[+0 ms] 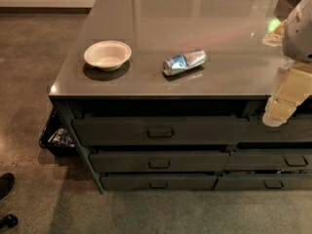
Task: Open top drawer
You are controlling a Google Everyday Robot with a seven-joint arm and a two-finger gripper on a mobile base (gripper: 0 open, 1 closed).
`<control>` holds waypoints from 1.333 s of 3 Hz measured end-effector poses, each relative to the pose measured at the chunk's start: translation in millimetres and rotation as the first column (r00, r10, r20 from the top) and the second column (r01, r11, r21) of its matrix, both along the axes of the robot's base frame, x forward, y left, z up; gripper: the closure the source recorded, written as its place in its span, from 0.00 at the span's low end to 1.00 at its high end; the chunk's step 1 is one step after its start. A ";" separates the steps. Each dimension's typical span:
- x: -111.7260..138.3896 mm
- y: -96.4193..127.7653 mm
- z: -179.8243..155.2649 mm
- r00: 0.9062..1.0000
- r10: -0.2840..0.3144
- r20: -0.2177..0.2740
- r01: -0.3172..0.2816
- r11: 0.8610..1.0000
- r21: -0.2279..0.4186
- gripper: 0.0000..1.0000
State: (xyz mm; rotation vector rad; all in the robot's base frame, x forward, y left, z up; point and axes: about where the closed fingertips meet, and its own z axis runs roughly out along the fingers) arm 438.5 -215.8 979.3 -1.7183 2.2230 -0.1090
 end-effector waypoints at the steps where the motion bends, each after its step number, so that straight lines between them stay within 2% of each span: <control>1: 0.0 0.0 0.0 1.000 0.000 0.000 0.000 1.000 0.000 0.00; 2: 5.5 9.6 -34.2 0.999 0.013 -0.032 -0.012 0.999 0.035 0.00; 3: 12.5 33.7 -90.1 0.998 0.045 -0.051 -0.039 0.993 0.110 0.00; 4: 12.5 33.7 -90.1 0.998 0.045 -0.051 -0.039 0.993 0.110 0.00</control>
Offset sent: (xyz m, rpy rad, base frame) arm 0.0159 0.0257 -0.1011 0.0984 0.1114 0.0369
